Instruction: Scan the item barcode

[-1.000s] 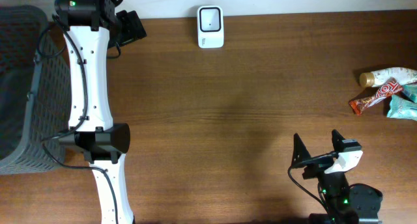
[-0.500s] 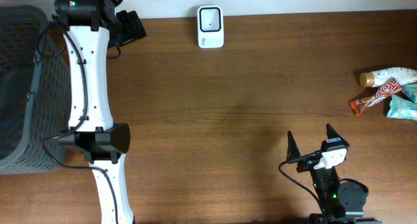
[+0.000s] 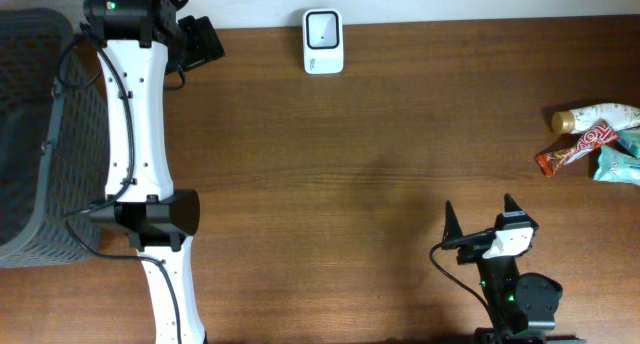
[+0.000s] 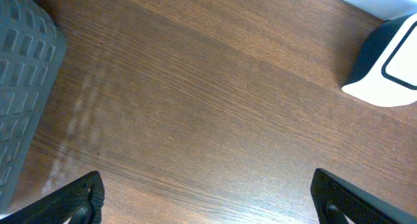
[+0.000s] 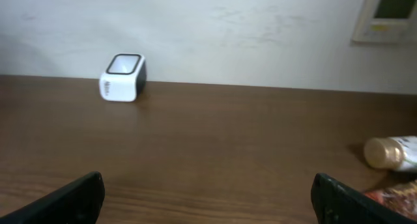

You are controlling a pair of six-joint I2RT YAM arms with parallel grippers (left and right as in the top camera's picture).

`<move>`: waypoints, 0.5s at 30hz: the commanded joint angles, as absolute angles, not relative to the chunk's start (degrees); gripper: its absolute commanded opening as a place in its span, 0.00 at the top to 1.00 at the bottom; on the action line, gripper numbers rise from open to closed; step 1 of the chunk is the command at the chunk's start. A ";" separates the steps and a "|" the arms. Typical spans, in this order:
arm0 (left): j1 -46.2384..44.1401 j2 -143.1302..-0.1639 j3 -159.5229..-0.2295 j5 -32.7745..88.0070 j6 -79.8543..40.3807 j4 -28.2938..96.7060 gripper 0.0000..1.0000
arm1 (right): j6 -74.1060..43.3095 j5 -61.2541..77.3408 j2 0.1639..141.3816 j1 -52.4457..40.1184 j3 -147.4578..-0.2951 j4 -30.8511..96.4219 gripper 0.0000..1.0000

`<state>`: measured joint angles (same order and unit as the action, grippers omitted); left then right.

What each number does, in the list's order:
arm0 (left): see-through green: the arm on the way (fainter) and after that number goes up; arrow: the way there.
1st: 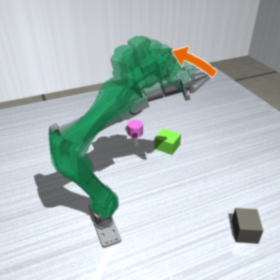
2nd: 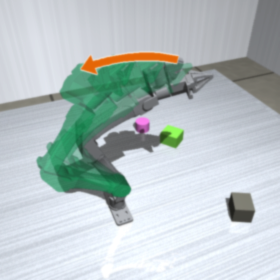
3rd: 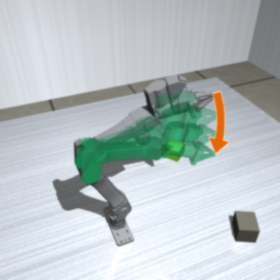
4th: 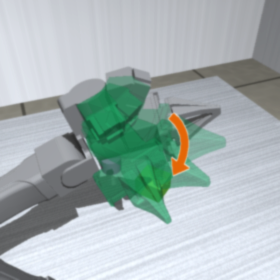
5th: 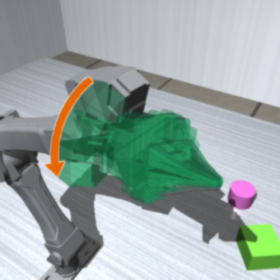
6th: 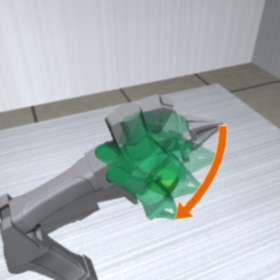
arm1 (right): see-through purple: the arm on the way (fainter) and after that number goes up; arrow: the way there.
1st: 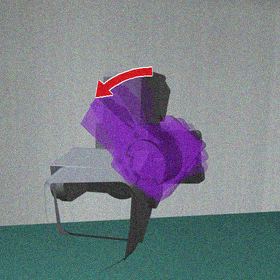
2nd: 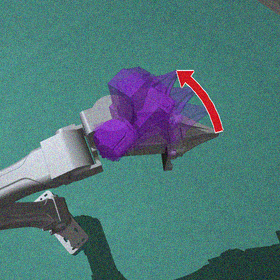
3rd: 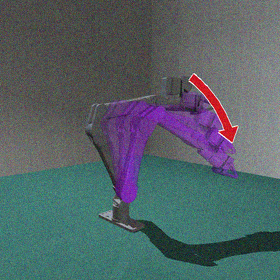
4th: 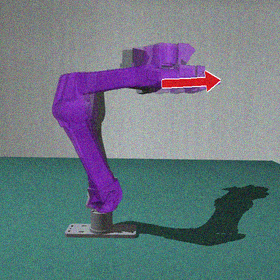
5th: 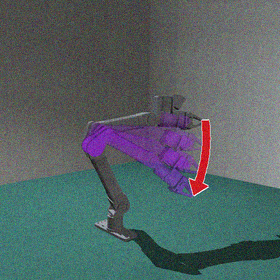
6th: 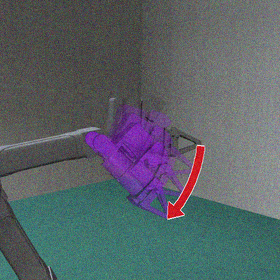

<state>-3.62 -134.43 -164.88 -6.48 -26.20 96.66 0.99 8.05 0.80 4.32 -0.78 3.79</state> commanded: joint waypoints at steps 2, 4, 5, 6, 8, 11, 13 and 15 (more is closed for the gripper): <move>-3.57 -134.13 -165.05 -7.14 -26.09 96.73 0.01 | -1.58 2.68 0.21 4.51 -0.32 4.51 0.01; -3.57 -134.15 -165.05 -7.14 -26.09 96.73 0.01 | -1.58 2.76 0.21 4.45 -0.32 4.51 0.01; -3.57 -134.13 -165.05 -7.14 -26.09 96.73 0.01 | -1.56 2.74 0.21 4.16 -0.32 4.51 0.01; -3.57 -134.13 -165.05 -7.14 -26.09 96.73 0.01 | -1.50 2.70 0.21 3.66 -0.32 4.54 0.01; -3.57 -134.13 -165.05 -7.14 -26.09 96.73 0.01 | -1.39 2.46 0.21 2.83 -0.32 4.58 0.01; -3.57 -134.13 -165.05 -7.14 -26.09 96.73 0.01 | -1.32 2.44 0.21 2.63 -0.32 4.58 0.01; -3.57 -134.13 -165.05 -7.14 -26.09 96.73 0.01 | -1.32 2.50 0.21 2.63 -0.32 4.58 0.01; -3.57 -134.13 -165.05 -7.14 -26.09 96.73 0.01 | -1.32 2.52 0.19 2.63 -0.32 4.58 0.01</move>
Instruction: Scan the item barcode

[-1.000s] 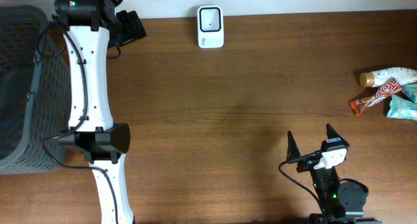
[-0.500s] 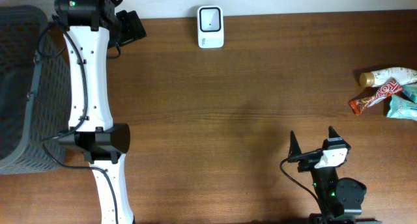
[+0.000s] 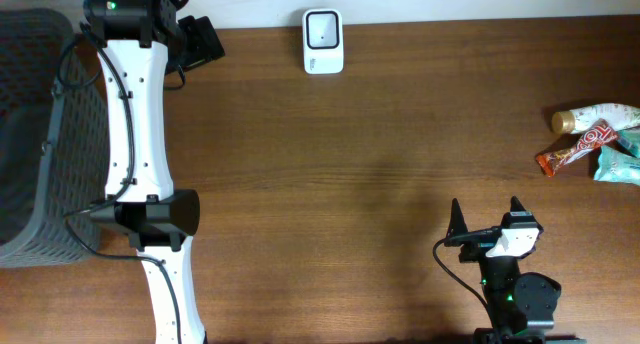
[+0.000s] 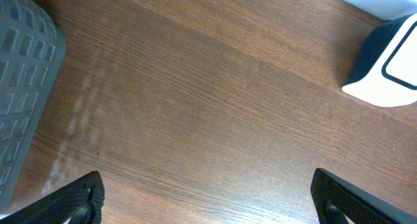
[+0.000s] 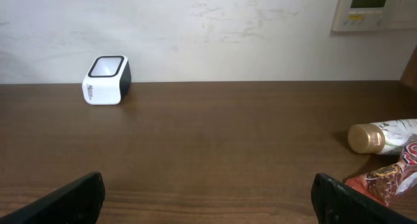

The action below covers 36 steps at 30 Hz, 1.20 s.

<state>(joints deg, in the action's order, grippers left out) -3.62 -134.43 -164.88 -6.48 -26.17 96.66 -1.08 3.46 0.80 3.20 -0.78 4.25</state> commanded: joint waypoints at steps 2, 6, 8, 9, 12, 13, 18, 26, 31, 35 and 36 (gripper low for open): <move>-3.57 -134.13 -165.05 -7.14 -26.09 96.73 0.01 | -1.32 2.50 0.21 2.63 -0.32 4.56 0.01; -3.57 -134.13 -165.05 -7.14 -26.09 96.73 0.01 | -1.32 2.50 0.21 2.63 -0.32 4.47 0.01; -3.57 -134.13 -165.05 -7.14 -26.09 96.73 0.01 | -1.32 2.50 0.21 2.63 -0.32 4.47 0.01; -3.57 -134.13 -165.05 -7.14 -26.09 96.73 0.01 | -1.32 2.50 0.21 2.63 -0.32 4.47 0.01; -3.57 -134.13 -165.05 -7.14 -26.09 96.73 0.01 | -1.32 2.52 0.21 2.63 -0.32 4.45 0.01; -3.57 -134.13 -165.05 -7.14 -26.09 96.73 0.01 | -1.32 2.50 0.21 2.63 -0.32 4.45 0.01; -3.57 -134.13 -165.05 -7.11 -26.09 96.73 0.01 | -1.32 2.50 0.21 2.63 -0.32 4.45 0.01; -3.57 -134.13 -165.05 -7.14 -26.06 96.73 0.01 | -1.32 2.50 0.21 2.63 -0.32 4.45 0.01; -3.57 -134.13 -165.05 -7.11 -26.09 96.73 0.01 | -1.32 2.50 0.21 2.63 -0.32 4.45 0.01; -3.57 -134.13 -165.05 -7.94 -26.06 96.73 0.01 | -1.32 2.50 0.21 2.63 -0.32 4.45 0.01; -3.57 -134.13 -165.07 -9.63 -26.06 96.75 0.01 | -1.34 2.50 0.21 2.63 -0.32 4.45 0.01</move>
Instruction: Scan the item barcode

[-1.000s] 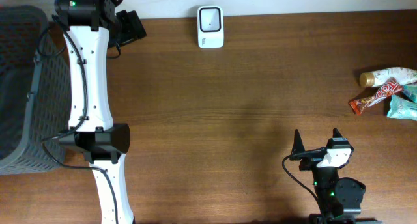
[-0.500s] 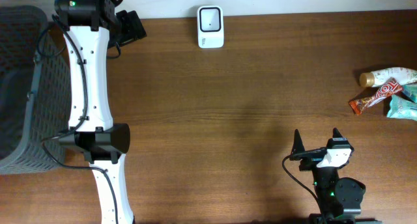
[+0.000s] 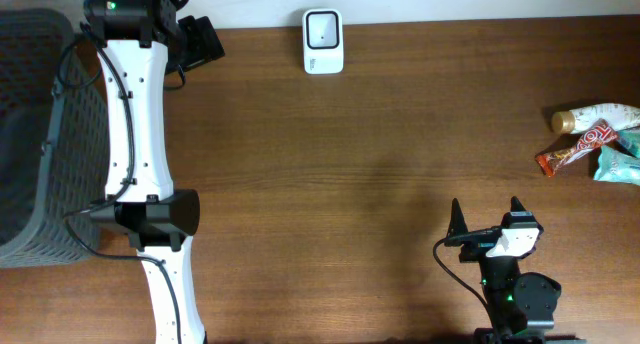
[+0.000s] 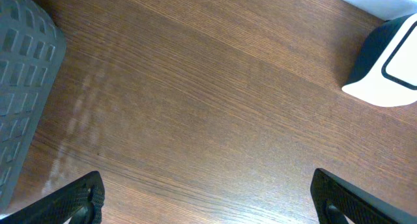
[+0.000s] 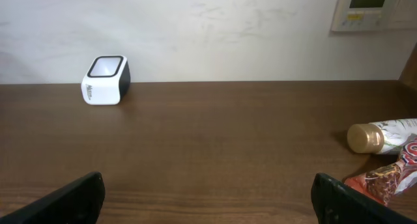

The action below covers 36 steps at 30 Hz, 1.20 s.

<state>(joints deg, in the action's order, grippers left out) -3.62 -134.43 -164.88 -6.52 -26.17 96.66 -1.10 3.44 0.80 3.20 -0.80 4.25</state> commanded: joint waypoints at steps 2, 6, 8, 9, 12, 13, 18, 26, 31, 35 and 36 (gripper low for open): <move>-3.57 -134.02 -165.07 -8.80 -26.00 96.75 0.01 | -1.34 2.50 0.21 2.63 -0.32 4.45 0.01; -4.16 -133.80 -165.05 -3.64 -24.32 96.73 0.01 | -1.34 2.50 0.21 2.63 -0.32 4.45 0.01; -4.91 -133.36 -165.05 -4.21 -21.06 96.75 0.01 | -1.34 2.50 0.21 2.63 -0.32 4.45 0.01; -5.15 -132.97 -165.05 -4.49 -20.14 96.73 0.01 | -1.32 2.50 0.21 2.63 -0.32 4.45 0.01; -5.21 -130.78 -165.05 -4.51 -18.22 96.73 0.01 | -1.32 2.50 0.21 2.63 -0.32 4.45 0.01; -5.19 -129.62 -165.05 -4.54 -18.09 96.73 0.01 | -1.32 2.50 0.21 2.63 -0.32 4.45 0.01; -5.67 -122.58 -165.05 -6.13 -18.09 96.73 0.01 | -1.32 2.50 0.21 2.63 -0.32 4.45 0.01; -10.17 -119.55 -165.05 -8.40 -16.82 96.73 0.01 | -1.32 2.50 0.21 2.63 -0.32 4.45 0.01; -13.54 -119.55 -165.05 -9.63 -16.80 96.73 0.01 | -1.32 2.50 0.21 2.63 -0.32 4.45 0.02; -13.89 -119.55 -165.05 -9.93 -16.82 96.73 0.01 | -1.32 2.50 0.21 2.63 -0.32 4.45 0.01; -13.89 -119.55 -165.03 -9.96 -16.82 96.73 0.01 | -1.34 2.50 0.21 2.63 -0.32 4.45 0.01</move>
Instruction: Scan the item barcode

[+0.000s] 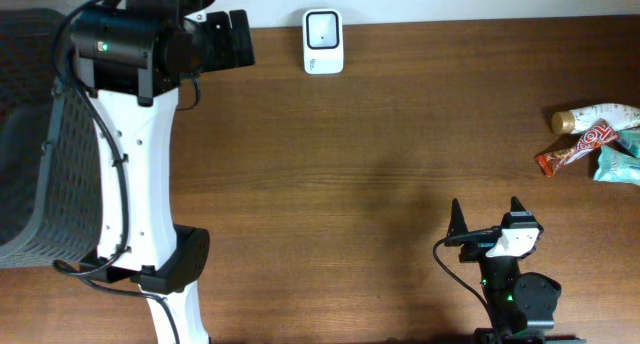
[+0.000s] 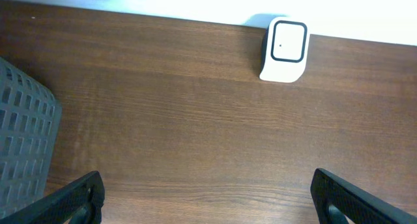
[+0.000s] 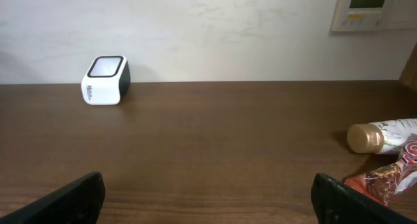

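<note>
The white barcode scanner (image 1: 323,41) with a dark window stands at the table's back edge, also seen in the left wrist view (image 2: 283,49) and the right wrist view (image 3: 106,79). The items lie at the far right: a gold-capped bottle (image 1: 598,117), a red snack bar (image 1: 575,149) and a teal packet (image 1: 618,164). My left gripper (image 1: 232,39) hangs open and empty, high over the back left, left of the scanner. My right gripper (image 1: 483,216) rests open and empty near the front edge, well short of the items.
A grey slatted basket (image 1: 30,134) stands at the table's left end, its corner showing in the left wrist view (image 2: 23,139). Behind the table is a white wall with a control panel (image 3: 371,9).
My left arm has risen and shifted a little right, so the scanner now looks smaller and whole in its wrist view. The right arm, scanner and items have not moved.
At first my left gripper hung low and open by the basket, with the scanner at its view's edge, while my right gripper faced slightly left. The right gripper then turned a little right and stayed. The left stayed put until now, when it is higher.
</note>
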You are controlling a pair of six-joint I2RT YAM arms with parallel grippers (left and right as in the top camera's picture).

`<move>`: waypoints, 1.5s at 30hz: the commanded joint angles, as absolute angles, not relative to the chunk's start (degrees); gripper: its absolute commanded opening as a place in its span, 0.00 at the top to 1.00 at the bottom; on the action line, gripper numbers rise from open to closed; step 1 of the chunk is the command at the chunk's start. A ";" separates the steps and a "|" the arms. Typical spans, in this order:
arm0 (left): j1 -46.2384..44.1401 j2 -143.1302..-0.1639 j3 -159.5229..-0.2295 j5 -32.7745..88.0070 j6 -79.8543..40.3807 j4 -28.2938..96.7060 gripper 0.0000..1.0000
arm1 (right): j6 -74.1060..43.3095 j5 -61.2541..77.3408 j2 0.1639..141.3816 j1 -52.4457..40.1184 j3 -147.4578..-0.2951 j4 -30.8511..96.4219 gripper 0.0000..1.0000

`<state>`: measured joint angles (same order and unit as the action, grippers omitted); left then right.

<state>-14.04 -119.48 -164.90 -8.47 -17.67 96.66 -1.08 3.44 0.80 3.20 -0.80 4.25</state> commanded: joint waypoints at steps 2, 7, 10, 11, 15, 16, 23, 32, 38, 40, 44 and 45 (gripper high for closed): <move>-13.93 -119.52 -165.03 -9.93 -16.84 96.73 0.01 | -1.34 2.50 0.21 2.63 -0.32 4.45 0.01; -14.00 -115.46 -156.94 -9.96 -17.28 94.61 0.01 | -1.34 2.50 0.21 2.63 -0.32 4.45 0.01; -14.00 -106.28 -135.59 -9.78 -17.96 82.39 0.01 | -1.34 2.50 0.21 2.63 -0.32 4.45 0.01; -14.00 -103.77 -130.02 -9.69 -17.93 78.61 0.01 | -1.32 2.50 0.21 2.63 -0.32 4.45 0.01; -14.00 -93.03 -108.62 -10.41 -17.89 66.85 0.01 | -1.32 2.50 0.21 2.63 -0.32 4.45 0.01; -13.98 -90.74 -104.79 -10.59 -17.89 65.39 0.01 | -1.32 2.50 0.21 2.63 -0.32 4.45 0.01; -13.82 -76.03 -81.21 -16.34 -17.91 58.67 0.01 | -1.34 2.52 0.21 2.63 -0.32 4.45 0.01; -12.53 -57.34 -61.78 -15.90 -17.89 54.39 0.01 | -1.32 2.50 0.21 2.63 -0.32 4.45 0.01; -11.18 -45.58 -48.82 -15.77 -17.50 42.92 0.01 | -1.32 2.50 0.21 2.63 -0.32 4.45 0.01; -11.16 -40.86 -43.83 -14.33 -14.90 38.94 0.01 | -1.34 2.50 0.21 2.63 -0.32 4.45 0.02; -11.16 -33.54 -36.27 -11.38 -11.38 32.88 0.01 | -1.32 2.50 0.21 2.63 -0.32 4.45 0.01; -11.18 -31.90 -34.50 -10.66 -10.68 31.20 0.01 | -1.32 2.50 0.21 2.63 -0.32 4.45 0.01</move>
<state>-11.46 -36.34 -39.07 -13.72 -14.68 34.37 -1.13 2.79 0.80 3.16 -0.78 4.27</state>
